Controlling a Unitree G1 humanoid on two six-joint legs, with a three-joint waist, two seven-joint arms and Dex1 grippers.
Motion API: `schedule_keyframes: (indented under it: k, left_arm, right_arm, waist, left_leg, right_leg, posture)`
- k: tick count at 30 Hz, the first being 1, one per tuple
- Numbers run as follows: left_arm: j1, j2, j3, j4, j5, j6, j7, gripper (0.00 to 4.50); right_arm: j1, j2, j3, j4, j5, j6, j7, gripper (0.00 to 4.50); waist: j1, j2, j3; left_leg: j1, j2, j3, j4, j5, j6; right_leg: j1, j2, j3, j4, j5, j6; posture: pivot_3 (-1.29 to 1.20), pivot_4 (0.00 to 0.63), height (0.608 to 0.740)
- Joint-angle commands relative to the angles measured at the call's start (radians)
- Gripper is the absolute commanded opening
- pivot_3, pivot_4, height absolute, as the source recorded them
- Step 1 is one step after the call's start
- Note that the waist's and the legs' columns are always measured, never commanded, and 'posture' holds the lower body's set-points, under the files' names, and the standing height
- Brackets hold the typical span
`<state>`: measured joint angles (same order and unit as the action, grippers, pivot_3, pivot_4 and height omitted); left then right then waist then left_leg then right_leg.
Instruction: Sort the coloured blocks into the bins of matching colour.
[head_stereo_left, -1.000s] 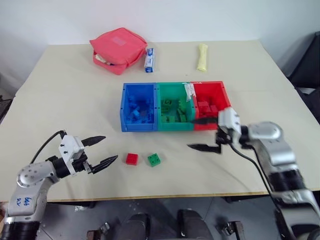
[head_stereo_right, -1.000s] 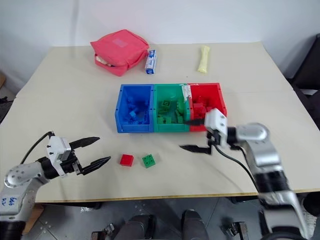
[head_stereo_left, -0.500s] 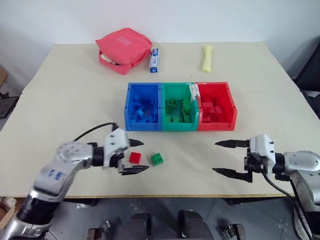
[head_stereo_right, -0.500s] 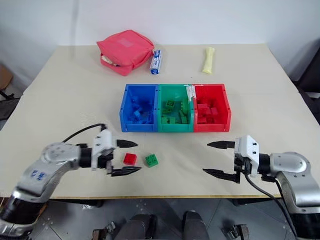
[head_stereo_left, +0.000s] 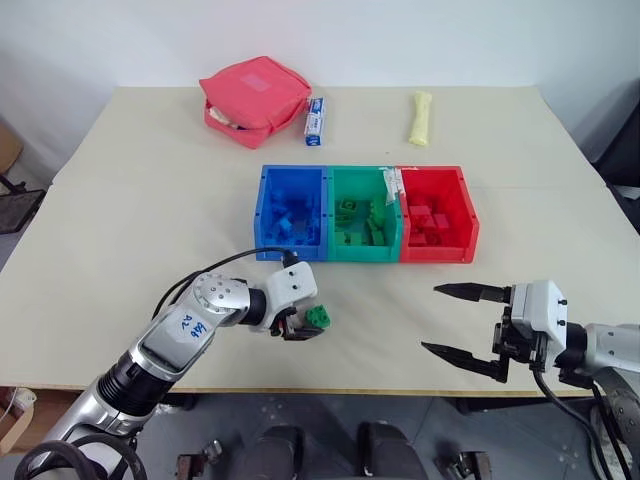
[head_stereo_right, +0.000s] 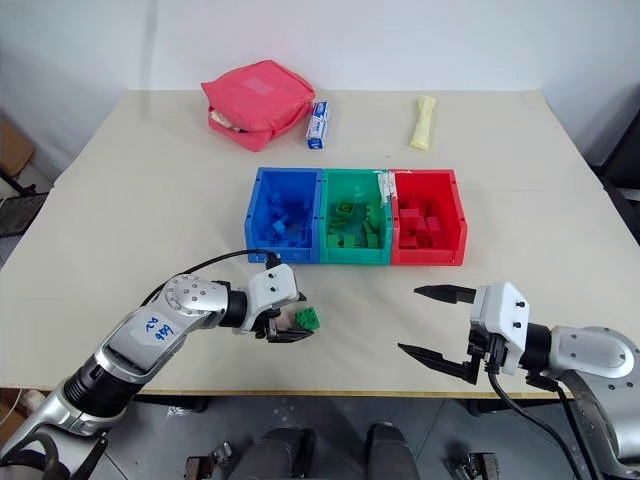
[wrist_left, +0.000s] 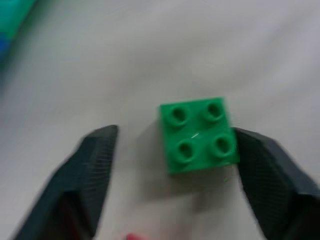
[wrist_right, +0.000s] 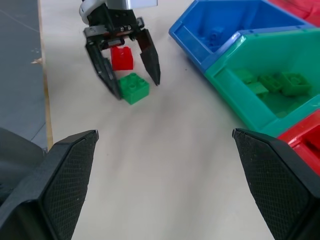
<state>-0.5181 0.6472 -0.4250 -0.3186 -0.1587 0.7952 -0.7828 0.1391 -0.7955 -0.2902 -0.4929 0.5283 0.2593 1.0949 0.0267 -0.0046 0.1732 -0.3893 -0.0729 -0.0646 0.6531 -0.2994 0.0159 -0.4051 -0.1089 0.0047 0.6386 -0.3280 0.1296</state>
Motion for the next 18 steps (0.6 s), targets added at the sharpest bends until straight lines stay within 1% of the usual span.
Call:
schedule_keyframes:
  k: [1, 3, 4, 8, 11, 13, 14, 15, 18]
  left_arm:
    - [-0.004, -0.035, 0.013, 0.021, -0.011, -0.014, -0.012, 2.31]
    - [-0.002, -0.064, 0.038, 0.021, -0.035, -0.048, -0.024, 1.69]
    - [-0.001, -0.077, 0.05, 0.023, -0.044, -0.064, -0.03, 1.46]
    - [-0.046, -0.173, 0.162, 0.066, -0.114, -0.079, -0.002, 1.46]
    - [-0.152, -0.291, 0.248, 0.186, -0.126, -0.191, 0.067, 1.46]
    - [-0.229, -0.365, 0.267, 0.301, -0.091, -0.281, 0.125, 1.46]
    - [-0.251, -0.387, 0.272, 0.34, -0.081, -0.308, 0.139, 1.46]
    - [-0.29, -0.415, 0.269, 0.417, -0.061, -0.342, 0.157, 1.46]
    - [-0.386, -0.461, 0.231, 0.633, 0.01, -0.483, 0.155, 1.46]
  right_arm:
    - [0.034, -0.004, -0.052, -0.038, 0.008, -0.014, -0.021, 4.5]
    - [0.051, 0.006, -0.07, -0.04, 0.017, -0.015, -0.039, 4.5]
    - [0.057, 0.012, -0.077, -0.044, 0.023, -0.013, -0.048, 4.5]
    - [0.088, 0.066, -0.114, -0.084, 0.062, 0.016, -0.136, 4.5]
    - [0.091, 0.161, -0.191, -0.092, 0.098, 0.029, -0.29, 4.5]
    - [0.072, 0.21, -0.236, -0.081, 0.101, 0.028, -0.38, 4.5]
    - [0.066, 0.223, -0.246, -0.08, 0.101, 0.029, -0.405, 4.5]
    - [0.065, 0.236, -0.257, -0.079, 0.096, 0.024, -0.428, 4.5]
    - [0.089, 0.245, -0.258, -0.093, 0.074, 0.011, -0.443, 4.5]
  waist:
    - [0.0, 0.0, 0.0]
    - [0.0, 0.0, 0.0]
    - [0.001, 0.0, 0.0]
    - [0.001, -0.001, 0.0]
    - [0.006, -0.002, 0.001]
    - [0.009, -0.002, 0.001]
    - [0.012, -0.002, 0.001]
    - [0.012, -0.002, 0.001]
    - [0.016, -0.002, 0.001]
  left_leg:
    - [0.0, 0.0, 0.0, 0.0, 0.0, 0.0]
    - [0.0, 0.0, 0.0, 0.0, 0.0, 0.0]
    - [0.0, 0.0, 0.0, 0.0, 0.0, 0.0]
    - [0.0, 0.0, 0.0, 0.001, 0.0, 0.0]
    - [-0.001, 0.0, -0.001, 0.003, 0.0, 0.0]
    - [-0.001, -0.001, -0.001, 0.006, 0.0, 0.0]
    - [-0.001, -0.001, -0.001, 0.006, 0.0, 0.0]
    - [-0.001, -0.002, -0.001, 0.007, 0.0, 0.0]
    - [0.0, -0.002, -0.001, 0.006, 0.0, 0.001]
  right_leg:
    - [0.0, 0.0, 0.0, 0.0, 0.0, 0.0]
    - [0.0, 0.0, 0.0, 0.0, 0.0, 0.0]
    - [0.0, 0.0, 0.0, 0.0, 0.0, 0.0]
    - [0.0, 0.0, 0.0, 0.001, 0.0, 0.0]
    - [0.0, 0.0, -0.001, 0.001, 0.0, 0.0]
    - [0.001, 0.0, -0.002, 0.002, 0.001, 0.001]
    - [0.002, 0.0, -0.002, 0.001, 0.001, 0.002]
    - [0.003, 0.001, -0.003, 0.001, 0.001, 0.002]
    - [0.003, 0.005, -0.003, 0.001, 0.001, 0.002]
  posture:
    - [0.0, 0.15, 0.74]
    - [0.0, 0.15, 0.74]
    - [0.0, 0.15, 0.74]
    - [0.0, 0.15, 0.74]
    - [0.0, 0.15, 0.74]
    - [0.0, 0.15, 0.74]
    - [0.0, 0.15, 0.74]
    - [0.0, 0.15, 0.74]
    - [0.0, 0.15, 0.74]
